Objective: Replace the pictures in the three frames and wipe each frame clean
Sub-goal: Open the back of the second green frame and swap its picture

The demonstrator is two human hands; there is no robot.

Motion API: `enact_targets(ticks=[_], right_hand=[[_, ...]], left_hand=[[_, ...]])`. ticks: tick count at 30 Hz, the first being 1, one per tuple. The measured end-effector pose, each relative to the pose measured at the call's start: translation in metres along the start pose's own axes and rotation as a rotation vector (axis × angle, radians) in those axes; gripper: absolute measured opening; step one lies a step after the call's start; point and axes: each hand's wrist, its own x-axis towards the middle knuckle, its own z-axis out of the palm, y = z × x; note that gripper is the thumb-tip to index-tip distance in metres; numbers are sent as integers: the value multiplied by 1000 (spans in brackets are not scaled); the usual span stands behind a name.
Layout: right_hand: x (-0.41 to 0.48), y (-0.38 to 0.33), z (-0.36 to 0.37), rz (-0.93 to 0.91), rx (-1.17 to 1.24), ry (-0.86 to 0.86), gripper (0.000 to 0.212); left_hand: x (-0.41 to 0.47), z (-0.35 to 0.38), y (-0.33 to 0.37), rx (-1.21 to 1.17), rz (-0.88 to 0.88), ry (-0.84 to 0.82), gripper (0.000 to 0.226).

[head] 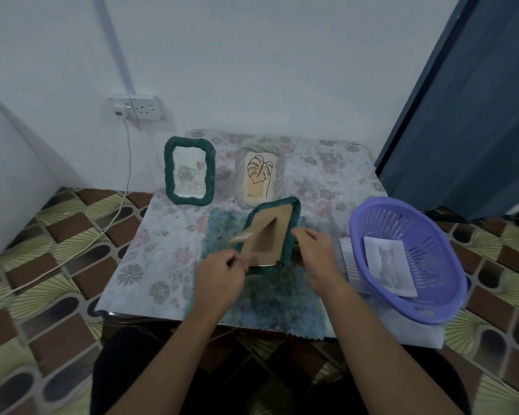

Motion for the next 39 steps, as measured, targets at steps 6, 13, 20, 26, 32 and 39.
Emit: enact_targets(ticks=[6, 13, 20, 26, 32, 39], right_hand=[[4, 5, -7, 29, 38, -96, 25], [9, 25, -2, 130, -29, -118, 29], [-1, 38, 25, 194, -44, -188, 119], [3, 48, 26, -86, -310, -52, 62], [29, 93, 26, -88, -460, -15, 101], [12, 103, 19, -102, -704, -66, 98]], left_hand=[[22, -9, -14, -117, -365, 57, 23], [39, -7, -12, -570, -602, -217, 46], [44, 19, -32, -408, -451, -149, 78], [41, 21, -17, -75, -290, -118, 48], [42, 31, -29, 101, -254, -112, 52], [33, 40, -54, 190, -281, -178, 58]])
